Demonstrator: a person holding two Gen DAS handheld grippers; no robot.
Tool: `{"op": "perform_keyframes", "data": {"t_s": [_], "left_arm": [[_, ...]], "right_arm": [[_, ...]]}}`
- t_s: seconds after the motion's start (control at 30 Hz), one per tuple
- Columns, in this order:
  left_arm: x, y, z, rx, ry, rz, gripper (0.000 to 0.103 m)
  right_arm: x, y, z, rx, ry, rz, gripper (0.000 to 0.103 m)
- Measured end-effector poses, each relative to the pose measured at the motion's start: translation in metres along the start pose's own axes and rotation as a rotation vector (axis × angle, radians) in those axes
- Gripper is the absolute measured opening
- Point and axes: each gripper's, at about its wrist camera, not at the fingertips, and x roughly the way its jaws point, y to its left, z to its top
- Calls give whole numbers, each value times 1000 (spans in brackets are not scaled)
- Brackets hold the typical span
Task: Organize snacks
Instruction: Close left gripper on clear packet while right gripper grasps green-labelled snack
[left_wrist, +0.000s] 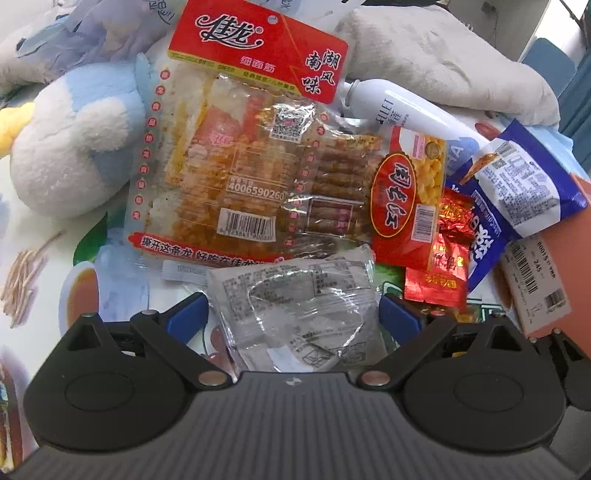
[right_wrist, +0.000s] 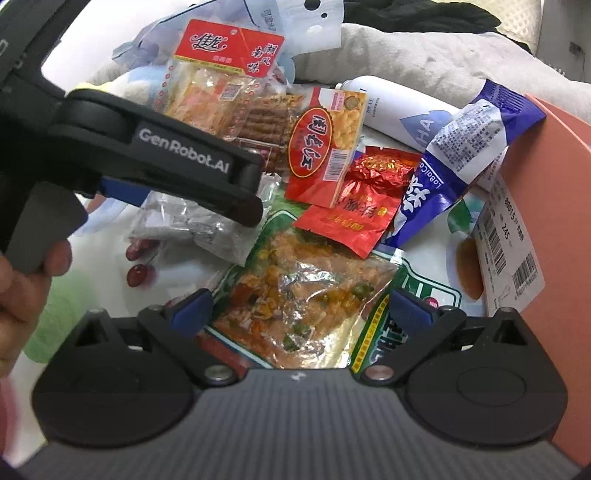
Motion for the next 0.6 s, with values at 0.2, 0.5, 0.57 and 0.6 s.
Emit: {"op": "perform_keyframes", "data": {"t_s": [0.2,0.5,0.57,0.6], "left_arm": [[-1,-8,-4,14,-17,8,89],[-13,-4,-18,-4,-26,-5,81],[-17,-2,-23,-12,-24,-10,81],[-19,-1,-26,-15,-23,-13,81]], "right_arm": [[-9,1,-4,-50,-6,30,86],[-21,2,-7,-83,0,56,61],[-24,3,-9,-93,3,62,57],[-27,5,-11,-99,4,65,53]]}}
